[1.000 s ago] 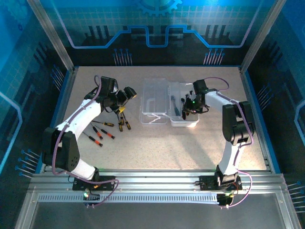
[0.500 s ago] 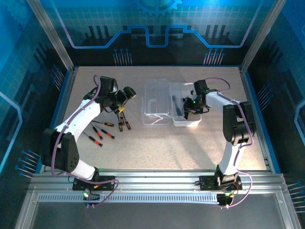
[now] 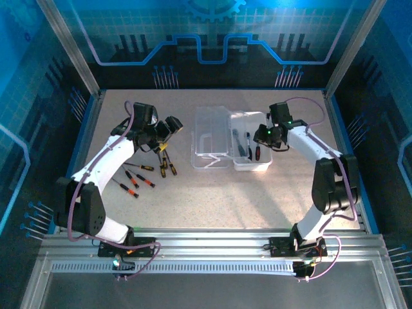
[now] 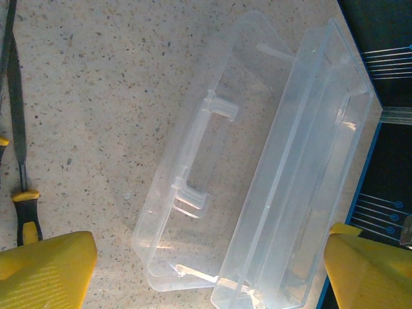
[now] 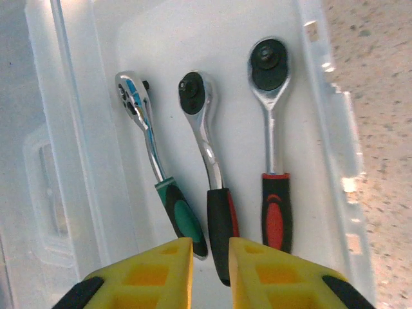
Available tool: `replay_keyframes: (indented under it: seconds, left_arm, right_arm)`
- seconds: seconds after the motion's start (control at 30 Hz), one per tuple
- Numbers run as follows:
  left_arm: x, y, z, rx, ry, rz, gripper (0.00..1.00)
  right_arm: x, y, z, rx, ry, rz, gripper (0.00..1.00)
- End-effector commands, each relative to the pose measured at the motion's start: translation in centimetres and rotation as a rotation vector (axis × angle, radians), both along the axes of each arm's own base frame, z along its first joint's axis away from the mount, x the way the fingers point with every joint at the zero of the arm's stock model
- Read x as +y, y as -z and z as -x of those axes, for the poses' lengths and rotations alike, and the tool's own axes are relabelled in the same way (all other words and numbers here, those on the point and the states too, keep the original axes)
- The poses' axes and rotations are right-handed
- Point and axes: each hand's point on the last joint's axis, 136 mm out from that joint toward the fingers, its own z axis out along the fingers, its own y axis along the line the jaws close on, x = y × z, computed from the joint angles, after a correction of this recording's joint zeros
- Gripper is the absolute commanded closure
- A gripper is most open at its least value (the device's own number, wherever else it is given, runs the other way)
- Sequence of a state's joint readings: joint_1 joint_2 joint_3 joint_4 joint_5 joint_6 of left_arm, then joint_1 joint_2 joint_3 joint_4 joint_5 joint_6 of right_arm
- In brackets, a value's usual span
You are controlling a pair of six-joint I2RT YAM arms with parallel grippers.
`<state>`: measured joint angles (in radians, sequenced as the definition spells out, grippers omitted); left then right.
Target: Pack the tool kit
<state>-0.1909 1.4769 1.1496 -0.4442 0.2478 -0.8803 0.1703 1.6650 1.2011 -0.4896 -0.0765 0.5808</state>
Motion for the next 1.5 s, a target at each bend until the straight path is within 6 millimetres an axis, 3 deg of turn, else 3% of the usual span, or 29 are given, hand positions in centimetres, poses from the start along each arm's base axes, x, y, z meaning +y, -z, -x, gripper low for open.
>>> replay_keyframes:
  seconds: [0.0, 0.2, 0.37, 0.63, 0.8, 0.9, 1.17, 1.33, 1.47]
  left_arm:
    - [0.3, -2.1, 0.0, -0.05, 0.017, -0.014, 0.1]
    - [0.4, -1.0, 0.5, -0.017, 0.042, -0.051, 0.12]
    - [0.8, 2.0, 1.4, 0.083, 0.115, -0.135, 0.17]
    - [3.7, 7.1, 3.0, 0.28, 0.174, -0.372, 0.36]
    - [5.3, 8.9, 4.6, 0.35, 0.154, -0.442, 0.52]
    - [6.3, 9.9, 5.3, 0.386, 0.067, -0.382, 0.62]
    - [10.5, 12.1, 6.5, 0.495, -0.218, -0.283, 0.56]
    - [11.4, 12.6, 5.6, 0.515, -0.3, -0.279, 0.54]
    - [12.4, 13.4, 6.5, 0.578, -0.393, -0.31, 0.56]
  right_arm:
    - [-1.6, -1.3, 0.7, -0.029, 0.045, 0.04, 0.8]
    - [-1.6, -3.8, 2.1, -0.108, 0.013, 0.023, 0.78]
    - [-1.4, -4.3, 4.0, -0.142, -0.018, -0.011, 0.76]
    - [1.1, -3.6, 7.2, -0.169, -0.041, -0.16, 0.76]
    - [2.4, -2.9, 7.7, -0.162, -0.071, -0.191, 0.76]
    - [3.2, -2.5, 7.7, -0.144, -0.098, -0.198, 0.76]
    - [3.5, -2.5, 7.5, -0.16, -0.108, -0.208, 0.74]
    - [3.6, -2.2, 7.6, -0.156, -0.113, -0.212, 0.73]
    - [3.5, -2.0, 7.9, -0.153, -0.115, -0.211, 0.71]
